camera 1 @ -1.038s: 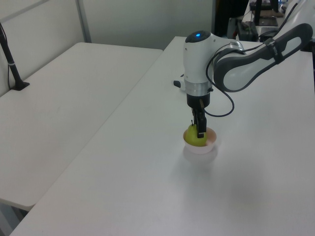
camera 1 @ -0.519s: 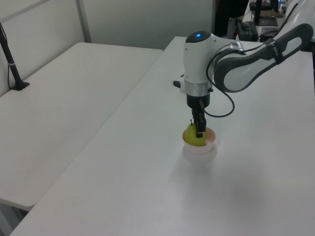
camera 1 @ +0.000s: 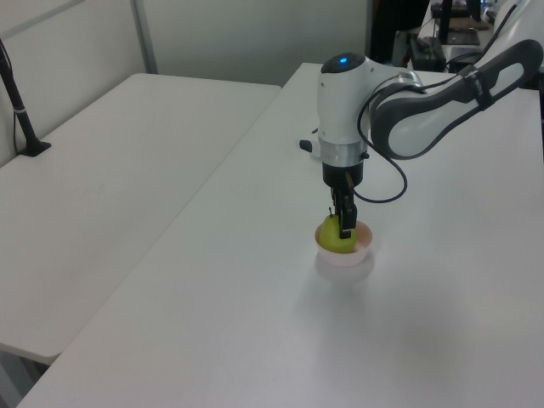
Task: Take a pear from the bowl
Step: 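Lower the gripper around the green pear and close it, then lift the green pear up out of the pink bowl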
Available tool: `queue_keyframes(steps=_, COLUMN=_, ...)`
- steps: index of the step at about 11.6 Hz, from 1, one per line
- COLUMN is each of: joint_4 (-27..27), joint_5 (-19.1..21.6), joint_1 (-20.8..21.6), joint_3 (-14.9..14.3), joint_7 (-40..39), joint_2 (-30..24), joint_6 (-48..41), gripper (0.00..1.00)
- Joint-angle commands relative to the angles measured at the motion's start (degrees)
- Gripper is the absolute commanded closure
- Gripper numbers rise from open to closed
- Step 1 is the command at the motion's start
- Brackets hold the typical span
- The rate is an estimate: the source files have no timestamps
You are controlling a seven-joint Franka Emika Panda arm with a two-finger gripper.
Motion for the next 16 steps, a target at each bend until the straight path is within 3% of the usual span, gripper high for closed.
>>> queue_keyframes(steps=1, joint_4=-1.56, joint_5=0.81, joint_1=0.43, joint_3=0.03, joint_7=0.89, joint_2=-4.45, joint_6=-1.82, gripper=0.95)
queue_keyframes(steps=4, joint_4=-1.47, joint_5=0.90, joint_1=-0.45, joint_3=0.20, joint_7=0.54, joint_2=-8.31, joint_6=-5.15, gripper=0.95)
queue_keyframes(steps=8, joint_4=-0.68, joint_5=0.99, joint_1=-5.00, joint_3=0.21, joint_7=-0.33, joint_2=-13.94, joint_6=-7.88, gripper=0.95)
queue_keyframes(steps=12, joint_4=-0.68, joint_5=1.08, joint_1=-14.31, joint_3=-0.67, joint_7=-8.49, joint_2=-17.81, joint_6=-10.34, gripper=0.96)
queue_keyframes(steps=16, joint_4=-1.38, joint_5=0.99, joint_1=-23.90, joint_3=-1.46, joint_7=-19.21, joint_2=-17.82, joint_6=-11.58, gripper=0.96)
